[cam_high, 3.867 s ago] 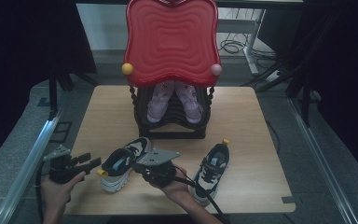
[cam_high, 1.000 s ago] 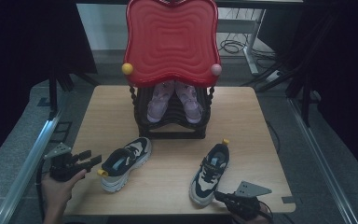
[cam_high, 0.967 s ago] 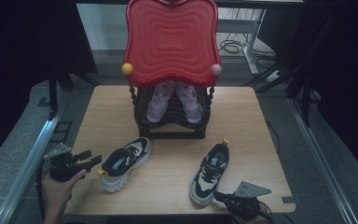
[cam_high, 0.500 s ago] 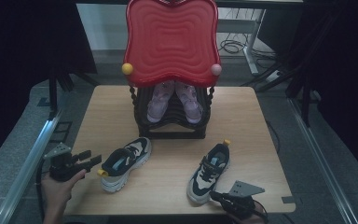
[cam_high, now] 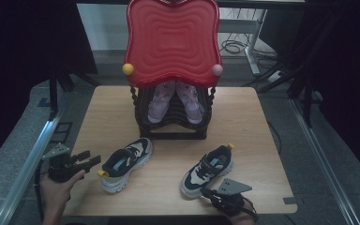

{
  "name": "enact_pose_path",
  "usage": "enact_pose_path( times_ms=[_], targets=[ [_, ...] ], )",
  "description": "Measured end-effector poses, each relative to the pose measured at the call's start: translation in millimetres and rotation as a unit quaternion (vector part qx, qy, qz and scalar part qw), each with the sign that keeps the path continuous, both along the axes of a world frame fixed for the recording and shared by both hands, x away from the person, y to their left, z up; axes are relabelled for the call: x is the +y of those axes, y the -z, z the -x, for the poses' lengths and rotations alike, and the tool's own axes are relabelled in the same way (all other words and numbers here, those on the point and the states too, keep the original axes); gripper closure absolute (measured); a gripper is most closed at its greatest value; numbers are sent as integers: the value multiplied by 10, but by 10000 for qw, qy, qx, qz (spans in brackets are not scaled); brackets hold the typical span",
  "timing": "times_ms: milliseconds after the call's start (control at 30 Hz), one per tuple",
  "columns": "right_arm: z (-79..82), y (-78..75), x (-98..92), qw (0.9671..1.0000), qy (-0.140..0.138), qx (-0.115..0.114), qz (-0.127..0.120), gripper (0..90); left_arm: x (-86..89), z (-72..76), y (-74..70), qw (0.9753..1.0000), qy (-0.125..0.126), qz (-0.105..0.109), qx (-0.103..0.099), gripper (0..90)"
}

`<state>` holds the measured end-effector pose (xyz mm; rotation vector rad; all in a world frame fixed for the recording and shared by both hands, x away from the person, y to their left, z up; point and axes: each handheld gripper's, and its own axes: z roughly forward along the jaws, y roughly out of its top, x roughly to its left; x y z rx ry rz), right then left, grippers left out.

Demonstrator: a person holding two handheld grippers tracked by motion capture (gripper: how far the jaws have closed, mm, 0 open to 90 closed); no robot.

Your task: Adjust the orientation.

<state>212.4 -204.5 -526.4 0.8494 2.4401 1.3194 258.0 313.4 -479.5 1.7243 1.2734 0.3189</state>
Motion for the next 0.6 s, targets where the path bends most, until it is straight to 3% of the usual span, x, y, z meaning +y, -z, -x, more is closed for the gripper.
enact_pose_path(
  times_ms=[600],
  targets=[
    [-190, -28, 338, 9997, 206, -36, -129, 900, 37, 18, -21, 10000, -51, 71, -39, 393]
  ],
)
